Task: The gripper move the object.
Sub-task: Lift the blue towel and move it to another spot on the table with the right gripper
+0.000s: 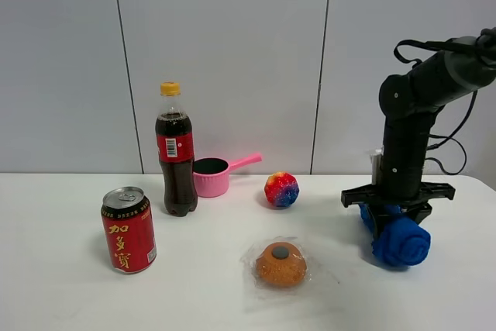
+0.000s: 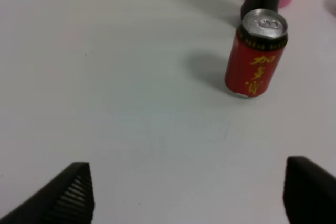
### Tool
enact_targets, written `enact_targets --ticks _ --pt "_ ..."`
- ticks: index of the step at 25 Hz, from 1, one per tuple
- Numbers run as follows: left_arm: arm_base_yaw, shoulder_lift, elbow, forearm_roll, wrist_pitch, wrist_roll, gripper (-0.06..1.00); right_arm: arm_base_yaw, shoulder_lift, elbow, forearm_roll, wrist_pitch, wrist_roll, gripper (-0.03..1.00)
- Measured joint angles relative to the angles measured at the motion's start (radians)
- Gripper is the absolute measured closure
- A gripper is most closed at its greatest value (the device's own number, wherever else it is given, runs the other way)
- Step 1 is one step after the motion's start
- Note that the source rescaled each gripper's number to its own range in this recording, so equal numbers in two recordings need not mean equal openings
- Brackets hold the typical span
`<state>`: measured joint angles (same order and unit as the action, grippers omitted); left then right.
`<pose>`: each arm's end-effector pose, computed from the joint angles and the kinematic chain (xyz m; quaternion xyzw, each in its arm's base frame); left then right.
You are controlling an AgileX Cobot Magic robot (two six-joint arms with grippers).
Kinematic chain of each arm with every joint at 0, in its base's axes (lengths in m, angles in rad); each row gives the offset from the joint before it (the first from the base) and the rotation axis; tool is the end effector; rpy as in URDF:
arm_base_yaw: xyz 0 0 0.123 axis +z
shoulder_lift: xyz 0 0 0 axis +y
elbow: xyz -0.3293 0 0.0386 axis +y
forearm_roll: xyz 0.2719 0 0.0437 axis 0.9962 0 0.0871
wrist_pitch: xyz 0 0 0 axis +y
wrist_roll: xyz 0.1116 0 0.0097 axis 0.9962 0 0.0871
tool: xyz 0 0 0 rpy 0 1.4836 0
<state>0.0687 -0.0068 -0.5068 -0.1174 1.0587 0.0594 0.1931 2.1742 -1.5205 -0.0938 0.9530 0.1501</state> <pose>-0.0133 -0.0124 0.2820 -0.0013 0.8477 -0.0247 0.5299 0.4599 0.0812 0.1300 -0.0476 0.9978 -0.0340 0.0319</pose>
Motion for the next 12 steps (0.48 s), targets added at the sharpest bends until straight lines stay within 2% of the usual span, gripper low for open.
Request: enact_targets --ticks 6,9,12 --pt "0.0 0.0 0.0 0.0 0.0 0.0 -0.06 0.048 -0.14 -0.211 0.038 0.158 -0.181 0.97" --pt "0.0 0.0 0.0 0.0 0.0 0.001 -0.06 0.103 -0.207 -0.365 0.1 0.228 -0.357 0.97" --pt "0.0 0.0 0.0 0.0 0.0 0.001 -0.06 0.182 -0.231 -0.522 0.167 0.249 -0.546 0.97"
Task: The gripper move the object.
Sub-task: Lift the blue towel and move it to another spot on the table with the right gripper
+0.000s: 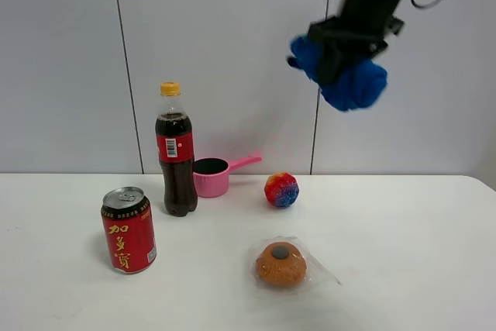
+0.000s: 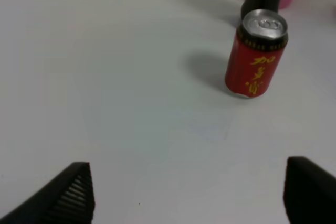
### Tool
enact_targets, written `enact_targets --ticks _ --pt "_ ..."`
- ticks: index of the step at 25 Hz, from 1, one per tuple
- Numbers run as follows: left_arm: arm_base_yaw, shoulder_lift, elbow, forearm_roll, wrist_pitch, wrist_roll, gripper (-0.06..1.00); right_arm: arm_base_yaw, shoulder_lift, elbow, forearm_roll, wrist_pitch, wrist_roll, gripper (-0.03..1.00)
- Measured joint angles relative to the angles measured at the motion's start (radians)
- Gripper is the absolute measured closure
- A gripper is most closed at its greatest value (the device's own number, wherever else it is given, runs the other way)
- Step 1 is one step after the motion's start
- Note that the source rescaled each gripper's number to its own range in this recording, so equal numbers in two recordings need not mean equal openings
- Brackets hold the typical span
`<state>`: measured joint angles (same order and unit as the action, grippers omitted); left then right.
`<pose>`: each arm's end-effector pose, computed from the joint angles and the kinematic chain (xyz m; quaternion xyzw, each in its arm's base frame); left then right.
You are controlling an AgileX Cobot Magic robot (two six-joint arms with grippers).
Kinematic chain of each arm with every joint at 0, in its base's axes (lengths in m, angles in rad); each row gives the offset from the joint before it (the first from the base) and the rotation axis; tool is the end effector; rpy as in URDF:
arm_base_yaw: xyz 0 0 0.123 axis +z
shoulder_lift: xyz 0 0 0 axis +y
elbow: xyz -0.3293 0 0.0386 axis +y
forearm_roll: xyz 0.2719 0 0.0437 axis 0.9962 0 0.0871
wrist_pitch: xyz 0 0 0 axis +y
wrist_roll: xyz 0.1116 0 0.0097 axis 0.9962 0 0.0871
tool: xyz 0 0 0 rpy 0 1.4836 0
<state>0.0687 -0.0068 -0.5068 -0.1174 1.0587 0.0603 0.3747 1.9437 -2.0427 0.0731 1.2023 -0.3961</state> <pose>-0.0133 -0.0124 0.2820 -0.0010 0.8477 -0.0245 0.5299 0.4449 0.1832 0.3910 -0.3582 0.8919 0.0335 0.2740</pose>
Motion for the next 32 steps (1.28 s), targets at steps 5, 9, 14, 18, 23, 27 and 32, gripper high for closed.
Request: enact_targets --ticks 5,9,14,18,23,27,32 --pt "0.0 0.0 0.0 0.0 0.0 0.0 -0.06 0.157 -0.001 -0.104 0.068 0.002 -0.196 0.97" --pt "0.0 0.0 0.0 0.0 0.0 0.0 -0.06 0.272 0.022 -0.106 0.106 0.018 -0.282 0.97" --pt "0.0 0.0 0.0 0.0 0.0 0.0 -0.06 0.364 0.116 -0.109 0.128 0.019 -0.314 0.97" --pt "0.0 0.0 0.0 0.0 0.0 0.0 -0.06 0.411 0.217 -0.109 0.119 0.02 -0.405 0.97" --pt "0.0 0.0 0.0 0.0 0.0 0.0 -0.06 0.471 0.276 -0.109 0.121 0.02 -0.541 0.97" --pt "0.0 0.0 0.0 0.0 0.0 0.0 -0.06 0.5 0.296 -0.109 0.122 0.019 -0.572 0.97" --pt "0.0 0.0 0.0 0.0 0.0 0.0 -0.06 0.523 0.339 -0.108 0.117 0.018 -0.634 0.97"
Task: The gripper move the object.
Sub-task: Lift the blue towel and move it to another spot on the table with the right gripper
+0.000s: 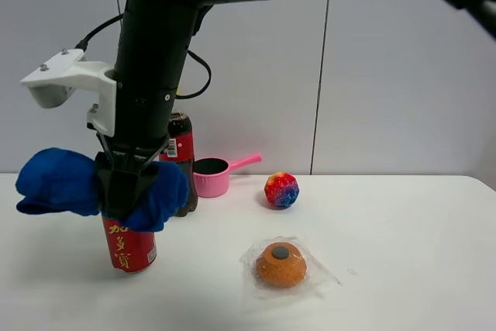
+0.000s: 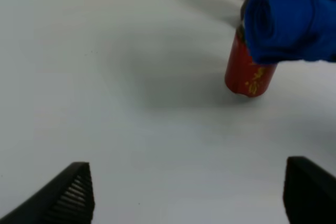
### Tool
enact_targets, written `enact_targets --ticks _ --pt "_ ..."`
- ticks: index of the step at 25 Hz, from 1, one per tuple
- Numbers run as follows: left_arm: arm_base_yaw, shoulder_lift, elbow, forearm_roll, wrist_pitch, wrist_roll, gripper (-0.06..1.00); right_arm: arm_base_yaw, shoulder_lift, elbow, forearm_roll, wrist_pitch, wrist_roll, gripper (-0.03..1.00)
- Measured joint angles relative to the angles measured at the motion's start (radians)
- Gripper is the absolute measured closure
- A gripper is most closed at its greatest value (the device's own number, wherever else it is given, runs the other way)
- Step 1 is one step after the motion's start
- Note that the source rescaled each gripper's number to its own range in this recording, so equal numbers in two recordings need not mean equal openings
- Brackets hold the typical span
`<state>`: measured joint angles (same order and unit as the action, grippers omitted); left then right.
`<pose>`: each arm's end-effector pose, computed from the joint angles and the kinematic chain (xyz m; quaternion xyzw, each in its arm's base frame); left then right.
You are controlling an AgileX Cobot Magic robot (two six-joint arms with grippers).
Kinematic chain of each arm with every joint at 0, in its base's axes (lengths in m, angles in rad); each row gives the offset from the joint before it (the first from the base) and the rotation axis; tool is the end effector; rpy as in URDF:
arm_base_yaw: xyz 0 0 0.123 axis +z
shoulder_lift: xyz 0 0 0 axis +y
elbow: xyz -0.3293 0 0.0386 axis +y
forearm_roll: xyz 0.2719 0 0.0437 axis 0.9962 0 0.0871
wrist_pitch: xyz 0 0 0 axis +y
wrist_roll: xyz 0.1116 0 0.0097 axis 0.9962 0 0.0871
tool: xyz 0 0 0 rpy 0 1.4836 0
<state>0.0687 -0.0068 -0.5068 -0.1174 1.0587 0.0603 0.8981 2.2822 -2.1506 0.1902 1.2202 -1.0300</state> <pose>-0.0133 -0.0124 0.2820 -0.0010 0.8477 -0.0245 0.5299 0.3292 0.4452 0.2499 -0.7976 0.5763 0.0829 0.1576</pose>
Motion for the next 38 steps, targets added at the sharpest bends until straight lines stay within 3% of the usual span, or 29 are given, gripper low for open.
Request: enact_targets --ticks 22,31,38 --pt "0.0 0.0 0.0 0.0 -0.001 0.0 -0.06 0.009 0.188 0.009 -0.061 -0.003 -0.028 0.97" --pt "0.0 0.0 0.0 0.0 -0.001 0.0 -0.06 0.01 0.194 0.009 -0.072 -0.007 0.013 0.97" --pt "0.0 0.0 0.0 0.0 -0.001 0.0 -0.06 0.01 0.194 0.009 -0.073 -0.008 0.036 0.63"
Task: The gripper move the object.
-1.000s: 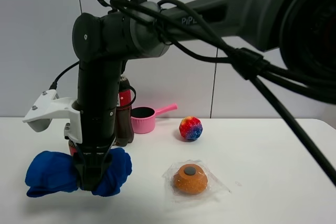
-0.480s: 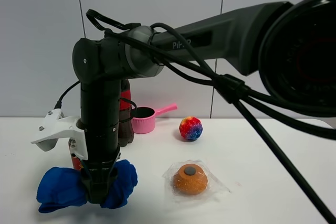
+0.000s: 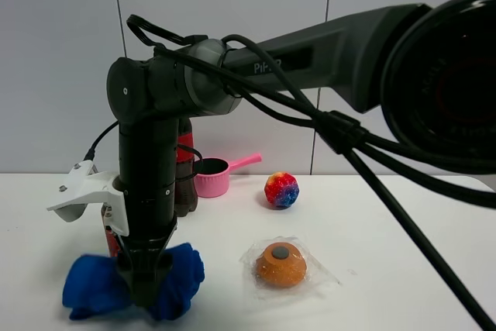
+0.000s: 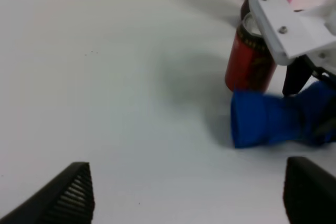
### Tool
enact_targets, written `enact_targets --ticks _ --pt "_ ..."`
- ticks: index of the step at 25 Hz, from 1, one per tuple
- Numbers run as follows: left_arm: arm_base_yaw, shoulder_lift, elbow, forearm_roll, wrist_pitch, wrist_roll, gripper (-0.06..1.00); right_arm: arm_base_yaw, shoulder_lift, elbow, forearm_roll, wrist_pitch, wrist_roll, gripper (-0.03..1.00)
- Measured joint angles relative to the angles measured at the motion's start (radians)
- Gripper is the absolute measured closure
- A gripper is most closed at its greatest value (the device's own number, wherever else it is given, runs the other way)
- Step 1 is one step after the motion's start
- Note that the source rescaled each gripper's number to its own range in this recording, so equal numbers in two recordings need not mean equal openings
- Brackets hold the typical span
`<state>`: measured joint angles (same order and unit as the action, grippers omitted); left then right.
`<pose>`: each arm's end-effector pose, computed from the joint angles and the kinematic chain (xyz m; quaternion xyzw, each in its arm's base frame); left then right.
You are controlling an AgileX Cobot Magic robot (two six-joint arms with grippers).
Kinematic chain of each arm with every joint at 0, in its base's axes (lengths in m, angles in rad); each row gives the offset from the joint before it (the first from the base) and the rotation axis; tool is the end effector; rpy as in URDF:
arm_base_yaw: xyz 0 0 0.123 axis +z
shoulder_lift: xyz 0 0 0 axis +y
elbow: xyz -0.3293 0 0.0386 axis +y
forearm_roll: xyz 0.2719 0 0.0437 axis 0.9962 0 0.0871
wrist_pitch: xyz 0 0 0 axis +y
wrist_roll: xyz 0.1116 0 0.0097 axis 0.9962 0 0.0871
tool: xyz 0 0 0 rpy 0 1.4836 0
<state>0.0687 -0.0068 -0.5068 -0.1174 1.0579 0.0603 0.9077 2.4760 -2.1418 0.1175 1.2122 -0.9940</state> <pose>-0.0133 -0.0124 0.2821 -0.0010 0.8475 -0.0245 0.5303 0.3391 0.4541 0.1375 -0.8011 0.5933 0.0536 0.0580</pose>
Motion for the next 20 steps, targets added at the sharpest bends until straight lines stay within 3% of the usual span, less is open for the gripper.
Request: enact_targets --ticks 8,20 --pt "0.0 0.0 0.0 0.0 0.0 0.0 -0.06 0.001 0.006 0.0 0.005 0.005 0.071 0.45" --pt "0.0 0.0 0.0 0.0 0.0 0.0 -0.06 0.006 -0.369 0.0 0.003 -0.047 0.194 0.39"
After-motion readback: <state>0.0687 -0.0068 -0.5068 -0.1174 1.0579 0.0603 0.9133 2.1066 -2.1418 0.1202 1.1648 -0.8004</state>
